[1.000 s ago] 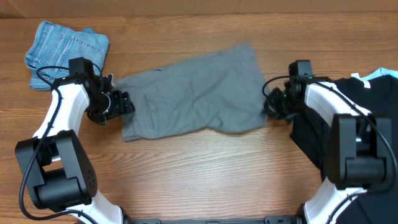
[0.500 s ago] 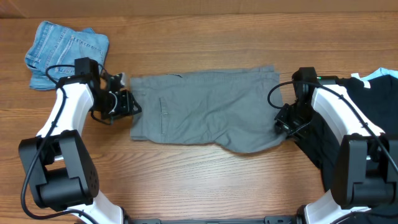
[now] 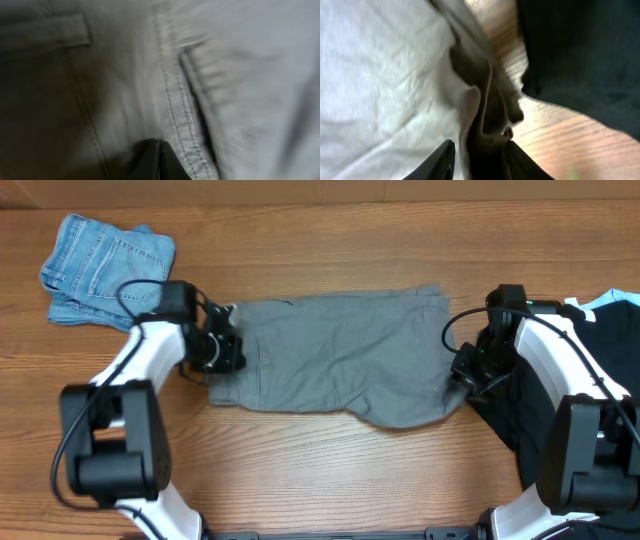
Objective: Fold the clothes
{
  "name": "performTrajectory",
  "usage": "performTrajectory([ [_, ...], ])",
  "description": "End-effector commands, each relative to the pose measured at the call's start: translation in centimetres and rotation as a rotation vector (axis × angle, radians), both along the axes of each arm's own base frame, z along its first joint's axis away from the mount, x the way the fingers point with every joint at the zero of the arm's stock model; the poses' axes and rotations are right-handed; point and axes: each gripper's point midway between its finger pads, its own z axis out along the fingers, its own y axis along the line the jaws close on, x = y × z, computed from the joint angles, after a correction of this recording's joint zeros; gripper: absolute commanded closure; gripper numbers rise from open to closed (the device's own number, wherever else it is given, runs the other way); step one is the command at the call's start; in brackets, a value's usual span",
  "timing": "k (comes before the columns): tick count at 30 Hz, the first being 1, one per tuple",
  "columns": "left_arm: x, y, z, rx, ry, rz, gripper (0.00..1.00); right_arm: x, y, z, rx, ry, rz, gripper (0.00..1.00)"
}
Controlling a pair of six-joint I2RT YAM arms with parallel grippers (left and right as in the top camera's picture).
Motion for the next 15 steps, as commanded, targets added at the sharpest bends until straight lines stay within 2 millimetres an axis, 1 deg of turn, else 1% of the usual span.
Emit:
performTrajectory([
  [1, -1.7, 2.6, -4.6, 0.162, 0.132, 0.089, 0.96, 0.4, 0.5, 1.5, 0.041, -0.04, 0.041, 0.64],
  [4, -2.3, 4.9, -6.5, 0.256, 0.193, 0.185, 0.96, 0.3, 0.5, 1.1, 0.039, -0.04, 0.036, 0.66],
  [5, -2.4, 5.3, -6.8, 0.267, 0.2, 0.199, 0.96, 0.2, 0.6, 0.8, 0.037, -0.04, 0.032, 0.69],
  [7, -2.3, 6.1, -6.9, 0.274, 0.201, 0.218, 0.96, 0.1, 0.6, -0.2, 0.036, -0.042, 0.019, 0.81],
  [10, -2.1, 7.3, -6.7, 0.301, 0.196, 0.244, 0.96, -0.4, 0.9, -2.3, 0.047, -0.053, -0.01, 0.93],
  [12, -1.8, 8.3, -6.4, 0.324, 0.193, 0.255, 0.96, -0.6, 0.9, -3.7, 0.042, -0.069, -0.029, 0.96],
  [13, -1.7, 8.7, -6.3, 0.331, 0.19, 0.257, 0.96, -0.5, 0.7, -4.2, 0.033, -0.081, -0.033, 0.96],
  [15, -1.4, 9.5, -5.9, 0.349, 0.191, 0.273, 0.96, 0.0, -0.4, -4.8, -0.02, -0.107, -0.049, 0.96],
])
